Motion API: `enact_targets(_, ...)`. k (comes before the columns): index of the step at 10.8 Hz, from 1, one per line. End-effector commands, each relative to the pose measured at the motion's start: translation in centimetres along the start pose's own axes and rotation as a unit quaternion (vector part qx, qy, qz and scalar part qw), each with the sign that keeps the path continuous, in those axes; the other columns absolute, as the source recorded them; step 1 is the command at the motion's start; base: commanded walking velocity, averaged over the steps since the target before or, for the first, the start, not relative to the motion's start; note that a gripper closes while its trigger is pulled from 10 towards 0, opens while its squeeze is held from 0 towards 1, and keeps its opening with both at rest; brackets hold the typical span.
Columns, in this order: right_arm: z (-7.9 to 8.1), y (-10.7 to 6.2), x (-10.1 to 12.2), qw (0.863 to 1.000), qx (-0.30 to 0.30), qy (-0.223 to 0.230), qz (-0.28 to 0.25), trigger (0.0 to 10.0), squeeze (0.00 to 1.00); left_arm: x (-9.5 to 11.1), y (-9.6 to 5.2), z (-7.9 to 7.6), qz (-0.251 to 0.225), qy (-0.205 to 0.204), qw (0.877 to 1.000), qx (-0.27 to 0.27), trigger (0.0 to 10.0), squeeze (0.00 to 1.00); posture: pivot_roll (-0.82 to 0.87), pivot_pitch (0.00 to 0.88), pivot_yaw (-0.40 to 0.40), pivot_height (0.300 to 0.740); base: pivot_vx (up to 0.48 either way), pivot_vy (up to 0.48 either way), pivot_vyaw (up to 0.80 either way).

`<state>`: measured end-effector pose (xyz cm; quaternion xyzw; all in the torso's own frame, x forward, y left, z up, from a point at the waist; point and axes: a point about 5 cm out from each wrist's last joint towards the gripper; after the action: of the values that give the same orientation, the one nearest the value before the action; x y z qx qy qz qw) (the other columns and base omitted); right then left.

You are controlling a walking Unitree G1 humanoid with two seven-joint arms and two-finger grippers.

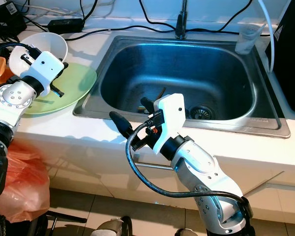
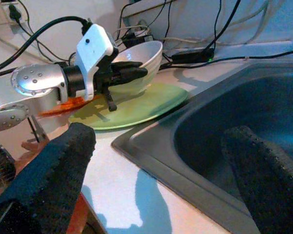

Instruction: Kitchen organization

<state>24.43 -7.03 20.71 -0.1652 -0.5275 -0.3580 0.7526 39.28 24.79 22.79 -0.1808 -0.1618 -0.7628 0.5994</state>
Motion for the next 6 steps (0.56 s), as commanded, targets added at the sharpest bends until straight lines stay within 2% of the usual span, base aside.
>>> enact_targets(1, -0.1, 0.0, 0.1, 1.000, 0.000, -0.004, -0.004, 10.0, 0.00, 2.0, 0.7, 1.6, -0.045, 0.021, 0.998, 0.034, 0.0, 0.00, 0.03, 0.107, 0.072, 0.740, 0.000, 0.000, 0.00)
enact_targets(2, -0.2, 0.1, 0.1, 1.000, -0.002, -0.004, -0.004, 10.0, 0.00, 3.5, 1.1, 1.1, -0.083, 0.023, 0.996, 0.034, 0.0, 0.00, 0.03, 0.105, 0.071, 0.740, 0.000, 0.000, 0.00)
enact_targets(3, -0.3, 0.1, 0.2, 1.000, -0.008, -0.007, -0.006, 10.0, 0.00, 5.7, 1.8, -0.2, -0.136, 0.011, 0.990, 0.033, 0.0, 0.00, 0.03, 0.102, 0.068, 0.740, 0.000, 0.000, 0.00)
enact_targets(6, -1.2, -0.2, 0.8, 0.999, -0.034, -0.025, -0.011, 10.0, 0.00, 8.6, 2.4, -2.6, -0.198, -0.017, 0.980, 0.030, 0.0, 0.00, 0.00, 0.095, 0.065, 0.740, 0.000, 0.000, 0.00)
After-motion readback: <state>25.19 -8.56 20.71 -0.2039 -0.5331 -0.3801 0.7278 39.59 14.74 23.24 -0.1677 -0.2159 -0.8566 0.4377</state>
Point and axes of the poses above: a point about 5 cm out from each wrist's last joint towards the gripper, its own y axis pointing out of the wrist towards the gripper, its own x axis along the axis of the wrist's last joint, z = x × y, and after that the axes turned 15 degrees about y, right-handed
